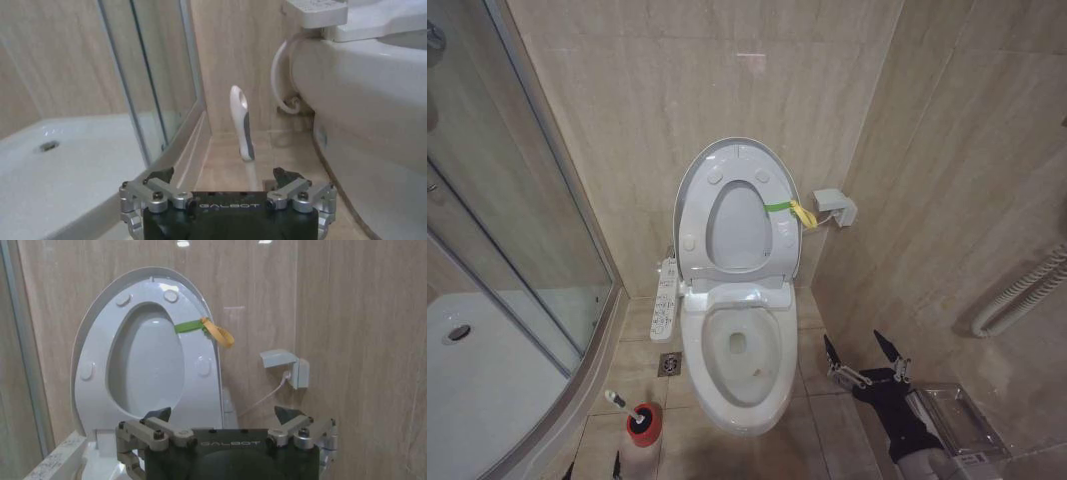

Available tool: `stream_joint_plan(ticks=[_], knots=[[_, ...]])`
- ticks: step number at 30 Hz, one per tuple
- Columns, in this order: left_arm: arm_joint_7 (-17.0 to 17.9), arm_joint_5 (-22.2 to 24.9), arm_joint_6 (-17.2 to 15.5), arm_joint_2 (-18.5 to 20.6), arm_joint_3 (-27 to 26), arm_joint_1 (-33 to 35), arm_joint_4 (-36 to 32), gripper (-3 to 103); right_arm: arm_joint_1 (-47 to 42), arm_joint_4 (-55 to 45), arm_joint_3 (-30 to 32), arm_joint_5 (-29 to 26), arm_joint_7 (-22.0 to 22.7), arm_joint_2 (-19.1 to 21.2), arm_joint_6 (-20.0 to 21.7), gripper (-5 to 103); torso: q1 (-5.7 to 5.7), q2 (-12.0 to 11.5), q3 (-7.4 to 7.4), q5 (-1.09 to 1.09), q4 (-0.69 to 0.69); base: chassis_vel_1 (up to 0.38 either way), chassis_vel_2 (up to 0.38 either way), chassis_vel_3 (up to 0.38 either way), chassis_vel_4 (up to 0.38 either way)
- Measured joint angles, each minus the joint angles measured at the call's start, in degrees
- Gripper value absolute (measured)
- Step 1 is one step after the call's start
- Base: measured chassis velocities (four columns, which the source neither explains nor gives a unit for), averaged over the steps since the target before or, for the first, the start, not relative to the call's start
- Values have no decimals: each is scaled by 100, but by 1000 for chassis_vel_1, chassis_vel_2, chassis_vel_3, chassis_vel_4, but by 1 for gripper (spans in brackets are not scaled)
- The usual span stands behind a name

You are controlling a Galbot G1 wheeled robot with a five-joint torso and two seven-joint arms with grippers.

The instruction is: Open the toilet lid, clean the toilet bowl with a toilet brush, close the toilet lid, and flush.

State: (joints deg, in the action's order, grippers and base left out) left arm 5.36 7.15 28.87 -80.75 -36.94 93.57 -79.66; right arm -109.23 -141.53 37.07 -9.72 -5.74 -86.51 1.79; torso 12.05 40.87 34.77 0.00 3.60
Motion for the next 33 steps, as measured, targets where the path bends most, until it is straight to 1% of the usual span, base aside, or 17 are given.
stream_joint_plan(ticks=[1, 4, 5, 6, 7, 14, 16, 17, 19, 26, 33], knots=[[0, 0, 0, 0, 0, 0, 0, 100, 0, 0, 0, 0, 0, 0, 0, 100, 0, 0, 0, 0, 0, 0, 0, 0, 0], [-157, -35, 195, 96, -20, -333, 360, 100, 0, 0, 0, 0, 0, 0, 0, 100, 0, 0, 0, 0, 0, 0, 0, 0, 0], [-246, 20, 308, 133, -15, -506, 546, 100, 0, 0, 0, 0, 0, 0, 0, 100, 0, 0, 0, 0, 0, 0, 0, 0, 0], [-415, 146, 514, 168, -4, -808, 890, 100, 0, 0, 0, 0, 0, -1, 0, 100, 0, 0, 0, -1, 1, 0, 0, 0, 0], [-467, 146, 587, 180, -4, -893, 974, 100, 0, 0, 0, 0, 0, 0, 0, 100, 0, 0, 0, 0, 0, 0, 0, 0, 0], [-552, 109, 713, 260, -19, -1229, 1305, 100, 0, 0, 0, 0, 0, -1, 0, 100, 0, 0, 0, 0, 0, 0, 0, 0, 0], [-655, 183, 840, 329, -8, -1422, 1559, 98, 0, 0, 0, 0, 0, 0, 0, 100, 0, 0, 0, 0, 0, 0, 0, 0, 0], [-655, 183, 840, 329, -8, -1422, 1559, 98, 0, 0, 0, 0, 0, 0, 0, 100, 0, 0, 0, 0, 0, 0, 0, 0, 0], [-726, 214, 973, 381, -5, -1640, 1855, 98, 0, 0, 0, 0, 0, -1, 0, 100, 0, 0, 0, -1, 0, 0, 0, 0, 0], [-858, 274, 1002, 438, 59, -1888, 2012, 97, 0, 0, 0, 0, 0, 0, 0, 100, 0, 0, 0, 1, 0, 0, 0, 0, 0], [-1022, 263, 1002, 332, 163, -1970, 1957, 97, 0, 0, 0, 0, 0, 0, 0, 100, 0, 0, 0, 1, 0, 0, 0, 0, 0]])
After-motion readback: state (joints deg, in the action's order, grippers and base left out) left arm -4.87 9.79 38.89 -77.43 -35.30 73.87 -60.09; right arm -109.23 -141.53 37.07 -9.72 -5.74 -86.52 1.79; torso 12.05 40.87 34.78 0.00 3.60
